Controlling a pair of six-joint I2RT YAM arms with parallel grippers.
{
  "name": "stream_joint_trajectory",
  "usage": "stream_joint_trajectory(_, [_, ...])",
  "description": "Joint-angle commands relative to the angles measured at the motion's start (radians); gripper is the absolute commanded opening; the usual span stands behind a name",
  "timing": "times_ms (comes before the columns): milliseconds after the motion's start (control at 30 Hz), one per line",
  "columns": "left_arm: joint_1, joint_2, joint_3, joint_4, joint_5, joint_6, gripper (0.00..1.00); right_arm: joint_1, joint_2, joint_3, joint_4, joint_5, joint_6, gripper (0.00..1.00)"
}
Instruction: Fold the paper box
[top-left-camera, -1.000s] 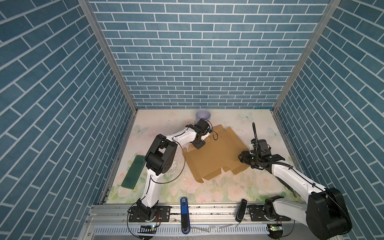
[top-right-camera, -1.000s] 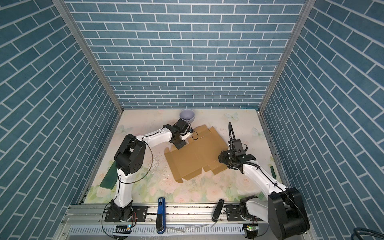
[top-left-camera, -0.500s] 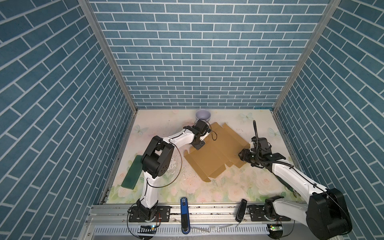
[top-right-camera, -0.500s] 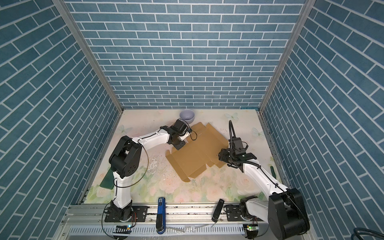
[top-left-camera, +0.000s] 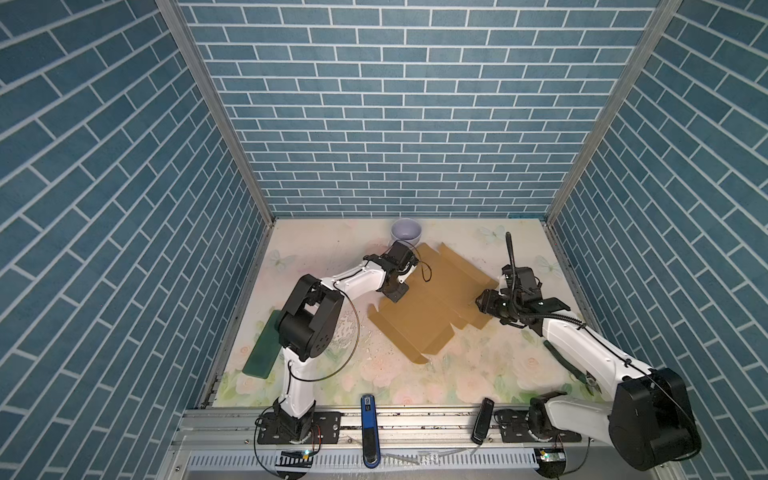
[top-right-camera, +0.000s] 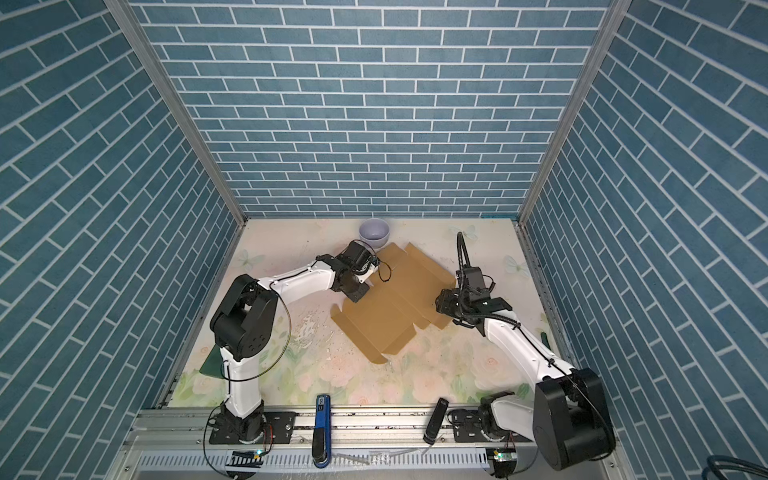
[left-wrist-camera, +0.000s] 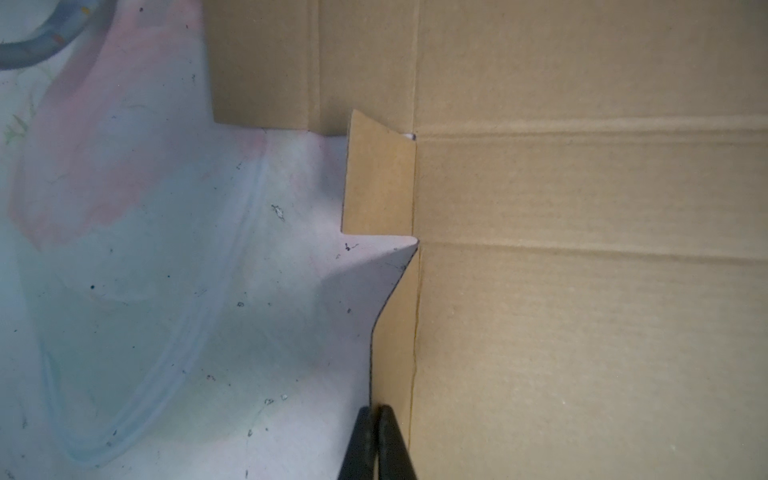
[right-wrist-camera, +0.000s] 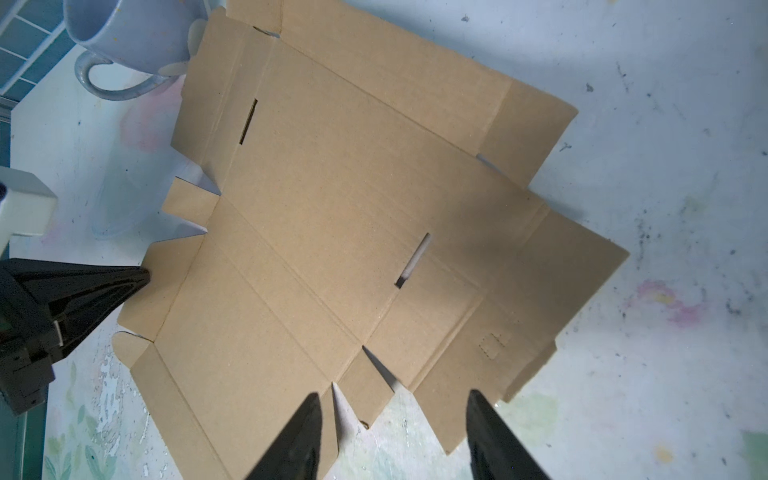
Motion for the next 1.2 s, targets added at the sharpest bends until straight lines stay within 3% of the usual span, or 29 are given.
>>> stream_joint_trajectory(0, [-0.012, 0.002, -0.055, -0.082, 0.022, -0.033, 0.06, 0.005, 0.012, 0.05, -0.012, 0.02, -0.024, 0.56])
stream_joint_trajectory(500, [-0.057, -0.031, -0.114, -0.105, 0.05, -0.116, 0.03, 0.005, 0.044, 0.071, 0.015, 0.016, -0.023, 0.54])
stream_joint_trajectory(1067, [-0.141, -0.153, -0.247, -0.086, 0.161, -0.41, 0.07, 0.005, 0.041, 0.057, 0.031, 0.003, -0.013, 0.54])
stream_joint_trajectory(1167, [-0.141, -0.17, -0.265, -0.069, 0.171, -0.467, 0.12, 0.005, 0.031, 0.05, 0.032, -0.007, -0.004, 0.54])
